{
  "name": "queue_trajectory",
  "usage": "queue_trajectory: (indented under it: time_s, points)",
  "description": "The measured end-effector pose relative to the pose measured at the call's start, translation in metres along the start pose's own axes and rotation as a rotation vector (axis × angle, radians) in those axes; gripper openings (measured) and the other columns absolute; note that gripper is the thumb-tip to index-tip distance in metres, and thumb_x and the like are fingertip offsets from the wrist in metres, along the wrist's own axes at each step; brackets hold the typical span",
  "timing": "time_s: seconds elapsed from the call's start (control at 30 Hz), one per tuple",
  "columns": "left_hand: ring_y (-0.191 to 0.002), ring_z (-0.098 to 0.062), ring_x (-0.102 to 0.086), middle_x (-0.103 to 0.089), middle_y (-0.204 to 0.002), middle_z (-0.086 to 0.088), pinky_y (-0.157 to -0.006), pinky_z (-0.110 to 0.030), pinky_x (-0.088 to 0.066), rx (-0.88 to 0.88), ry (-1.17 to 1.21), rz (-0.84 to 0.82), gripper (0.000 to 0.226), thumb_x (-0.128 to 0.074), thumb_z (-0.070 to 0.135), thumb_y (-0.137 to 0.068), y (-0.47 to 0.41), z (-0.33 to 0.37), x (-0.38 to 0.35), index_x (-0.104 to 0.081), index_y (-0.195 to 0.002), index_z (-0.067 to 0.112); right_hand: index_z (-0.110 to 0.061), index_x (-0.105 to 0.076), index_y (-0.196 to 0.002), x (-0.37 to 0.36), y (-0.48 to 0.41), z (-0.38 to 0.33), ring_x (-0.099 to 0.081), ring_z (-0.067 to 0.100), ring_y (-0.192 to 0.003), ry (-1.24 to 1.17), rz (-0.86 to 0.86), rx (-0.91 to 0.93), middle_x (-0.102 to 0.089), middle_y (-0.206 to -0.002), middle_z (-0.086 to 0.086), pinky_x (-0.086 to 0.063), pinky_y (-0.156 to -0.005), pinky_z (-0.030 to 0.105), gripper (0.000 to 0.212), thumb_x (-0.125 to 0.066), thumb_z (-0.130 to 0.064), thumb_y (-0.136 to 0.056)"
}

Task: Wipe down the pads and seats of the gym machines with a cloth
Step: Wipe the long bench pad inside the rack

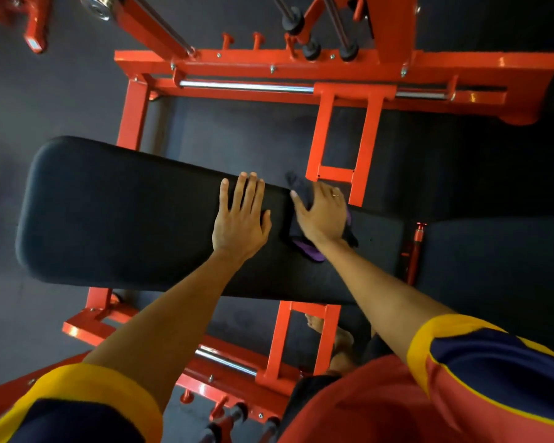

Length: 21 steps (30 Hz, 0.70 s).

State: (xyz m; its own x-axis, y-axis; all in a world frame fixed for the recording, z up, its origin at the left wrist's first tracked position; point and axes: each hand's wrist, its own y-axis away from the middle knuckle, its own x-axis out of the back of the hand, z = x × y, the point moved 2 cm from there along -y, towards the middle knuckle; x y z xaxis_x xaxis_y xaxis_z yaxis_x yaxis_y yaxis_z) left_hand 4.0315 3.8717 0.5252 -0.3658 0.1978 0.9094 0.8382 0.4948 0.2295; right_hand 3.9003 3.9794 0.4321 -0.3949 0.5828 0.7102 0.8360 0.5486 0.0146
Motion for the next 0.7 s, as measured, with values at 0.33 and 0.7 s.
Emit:
queue_trajectory:
  time_s: [0.33, 0.7]
  points:
    - [-0.156, -0.032, -0.007, -0.017, -0.166, -0.016, -0.125, -0.056, -0.001, 0.012, 0.016, -0.019, 0.070, -0.031, 0.044, -0.104, -0.001, 0.000, 0.000, -0.016, -0.159, 0.005, -0.011, -0.068, -0.093, 0.019, -0.011, 0.041, -0.066, 0.037, -0.087, 0.012, -0.077, 0.008, -0.071, -0.088, 0.011, -0.049, -0.072, 0.041, 0.053, -0.054, -0.061, -0.090]
    - [-0.154, -0.033, -0.015, -0.025, -0.164, -0.018, -0.124, -0.056, -0.003, 0.006, 0.016, 0.029, 0.068, -0.037, 0.044, -0.103, -0.003, -0.001, 0.000, -0.026, -0.156, 0.004, -0.018, -0.046, -0.152, -0.004, 0.040, -0.037, -0.035, 0.028, -0.149, 0.011, -0.096, -0.013, -0.047, -0.156, 0.006, -0.022, -0.125, 0.045, 0.064, -0.045, -0.054, -0.099]
